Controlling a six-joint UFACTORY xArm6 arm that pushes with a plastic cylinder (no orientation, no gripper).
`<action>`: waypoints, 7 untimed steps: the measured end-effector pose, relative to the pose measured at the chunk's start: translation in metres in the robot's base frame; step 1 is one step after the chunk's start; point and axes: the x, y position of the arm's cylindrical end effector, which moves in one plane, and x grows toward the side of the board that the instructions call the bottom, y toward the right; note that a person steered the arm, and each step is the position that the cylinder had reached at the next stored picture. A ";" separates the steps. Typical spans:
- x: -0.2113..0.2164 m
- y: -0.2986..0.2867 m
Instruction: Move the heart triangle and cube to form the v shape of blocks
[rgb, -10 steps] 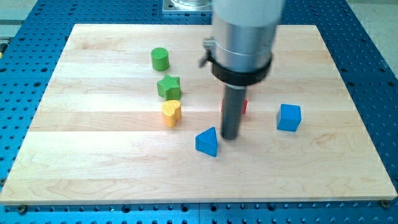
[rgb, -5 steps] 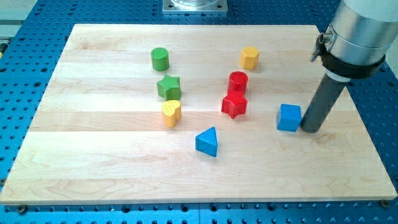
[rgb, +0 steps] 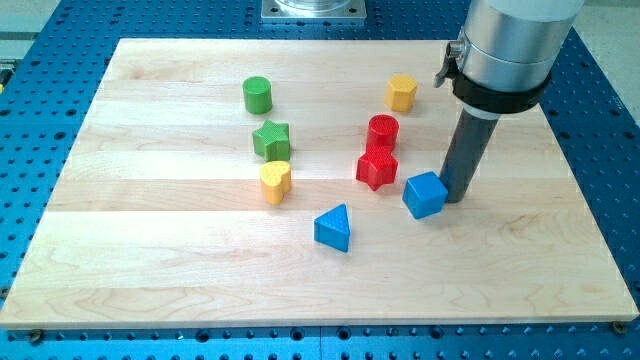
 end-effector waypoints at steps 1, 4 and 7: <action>0.010 -0.027; 0.064 -0.052; 0.068 -0.145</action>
